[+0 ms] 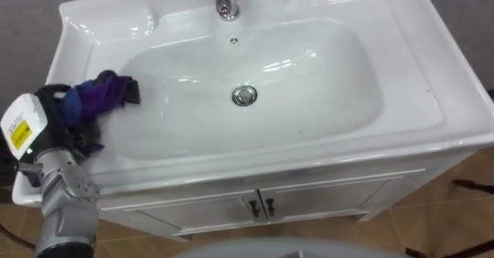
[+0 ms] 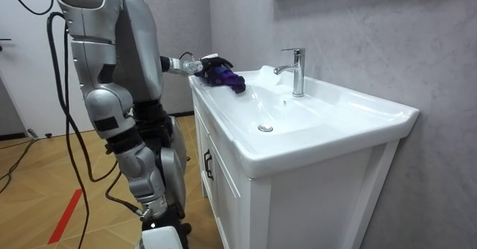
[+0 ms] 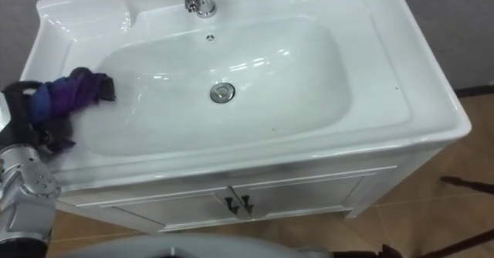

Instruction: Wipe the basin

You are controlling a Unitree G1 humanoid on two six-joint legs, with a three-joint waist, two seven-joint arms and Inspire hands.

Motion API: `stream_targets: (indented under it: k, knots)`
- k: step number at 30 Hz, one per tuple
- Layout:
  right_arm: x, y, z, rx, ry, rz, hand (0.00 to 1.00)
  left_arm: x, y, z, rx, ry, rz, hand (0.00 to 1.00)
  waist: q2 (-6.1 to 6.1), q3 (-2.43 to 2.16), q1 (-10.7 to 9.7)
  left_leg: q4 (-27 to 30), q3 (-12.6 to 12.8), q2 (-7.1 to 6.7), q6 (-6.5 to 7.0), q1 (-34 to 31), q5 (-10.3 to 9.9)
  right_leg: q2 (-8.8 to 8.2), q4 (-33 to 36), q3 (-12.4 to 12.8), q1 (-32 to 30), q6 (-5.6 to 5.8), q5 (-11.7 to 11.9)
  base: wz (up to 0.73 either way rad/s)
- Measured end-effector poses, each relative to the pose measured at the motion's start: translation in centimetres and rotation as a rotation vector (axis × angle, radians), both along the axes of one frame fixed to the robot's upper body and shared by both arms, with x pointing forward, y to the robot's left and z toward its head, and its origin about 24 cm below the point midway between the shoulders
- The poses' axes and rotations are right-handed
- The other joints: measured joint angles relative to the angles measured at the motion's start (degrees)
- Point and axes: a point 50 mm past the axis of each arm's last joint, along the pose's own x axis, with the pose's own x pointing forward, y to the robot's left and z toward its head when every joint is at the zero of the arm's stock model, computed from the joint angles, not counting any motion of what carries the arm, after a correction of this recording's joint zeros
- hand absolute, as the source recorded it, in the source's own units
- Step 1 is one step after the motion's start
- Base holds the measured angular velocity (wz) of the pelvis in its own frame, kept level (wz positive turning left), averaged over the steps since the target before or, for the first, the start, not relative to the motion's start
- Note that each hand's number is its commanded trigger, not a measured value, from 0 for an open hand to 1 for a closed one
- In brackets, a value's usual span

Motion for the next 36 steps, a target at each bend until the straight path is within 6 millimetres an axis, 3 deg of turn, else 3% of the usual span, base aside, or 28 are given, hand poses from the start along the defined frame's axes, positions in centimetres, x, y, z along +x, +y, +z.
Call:
stream_targets:
  k: [7, 18, 30, 36]
  knots:
    - [0.6, 0.1, 0.0, -0.008, -0.03, 0.033, 0.0, 1.0, -0.5, 2.5, 0.051, -0.151, -0.023, 0.0, -0.7, 0.12, -0.11, 0.2, -0.76, -0.07, 0.01, -0.61, -0.02, -0.02, -0.12, -0.6, -0.06, 0.0, 0.0, 0.04]
    - [0.7, 0.4, 0.0, -0.009, -0.046, 0.039, 0.0, 1.7, -1.3, 4.8, 0.075, -0.267, -0.083, 0.0, 1.33, 0.33, -0.14, 0.1, -1.19, -0.21, 0.01, -0.77, -0.01, -0.09, -0.29, -0.98, -0.05, 0.02, -0.01, 0.02]
    - [0.5, 0.3, 0.0, -0.011, -0.043, 0.042, 0.0, 1.8, -1.2, 6.3, 0.049, -0.379, -0.084, 0.0, 0.42, 0.07, 0.1, 0.07, -1.12, -0.33, 0.03, -0.46, 0.0, -0.19, -0.45, -0.87, 0.16, 0.03, 0.0, 0.0]
    - [0.6, 0.9, -0.2, 0.003, -0.045, 0.041, 0.0, 1.8, -0.3, 7.7, 0.07, -0.453, -0.043, 0.0, 0.21, 0.18, 0.43, 0.2, -1.43, -0.33, 0.04, -0.61, -0.01, -0.2, -0.13, -1.12, 0.16, 0.03, 0.0, 0.01]
